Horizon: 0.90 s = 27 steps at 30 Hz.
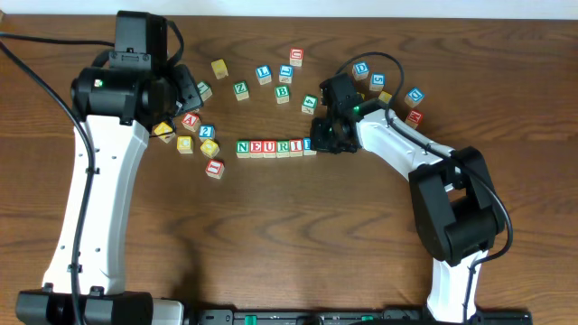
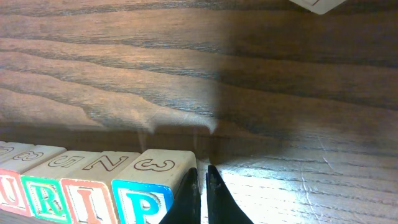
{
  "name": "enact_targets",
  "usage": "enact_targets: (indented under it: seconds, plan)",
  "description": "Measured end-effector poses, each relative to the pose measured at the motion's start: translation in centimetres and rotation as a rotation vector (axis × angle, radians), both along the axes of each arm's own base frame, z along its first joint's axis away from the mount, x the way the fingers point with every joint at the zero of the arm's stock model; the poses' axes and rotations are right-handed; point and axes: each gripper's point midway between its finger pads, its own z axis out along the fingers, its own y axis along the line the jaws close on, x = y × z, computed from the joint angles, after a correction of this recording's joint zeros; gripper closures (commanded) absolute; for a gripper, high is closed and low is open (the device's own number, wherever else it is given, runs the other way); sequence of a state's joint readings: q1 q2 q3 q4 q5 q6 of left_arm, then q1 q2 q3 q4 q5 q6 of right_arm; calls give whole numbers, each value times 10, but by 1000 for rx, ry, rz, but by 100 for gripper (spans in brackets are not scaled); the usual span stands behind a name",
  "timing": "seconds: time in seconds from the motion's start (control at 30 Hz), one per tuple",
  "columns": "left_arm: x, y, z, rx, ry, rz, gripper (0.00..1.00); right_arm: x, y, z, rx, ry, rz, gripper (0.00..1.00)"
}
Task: Spell out NEURIPS
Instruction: 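Push the P block left against the I block with the right gripper, then raise the right gripper and move it back to the right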
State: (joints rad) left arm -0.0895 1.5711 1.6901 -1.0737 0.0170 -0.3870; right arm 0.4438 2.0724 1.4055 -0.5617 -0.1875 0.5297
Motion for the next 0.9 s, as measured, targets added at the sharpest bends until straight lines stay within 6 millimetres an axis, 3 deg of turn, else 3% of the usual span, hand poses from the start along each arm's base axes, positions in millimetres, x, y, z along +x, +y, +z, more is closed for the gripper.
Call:
enact_targets:
  seconds: [0.9]
  plan:
    - [0, 0, 0, 0, 0, 0, 49, 2, 2, 1, 7, -14, 24, 99]
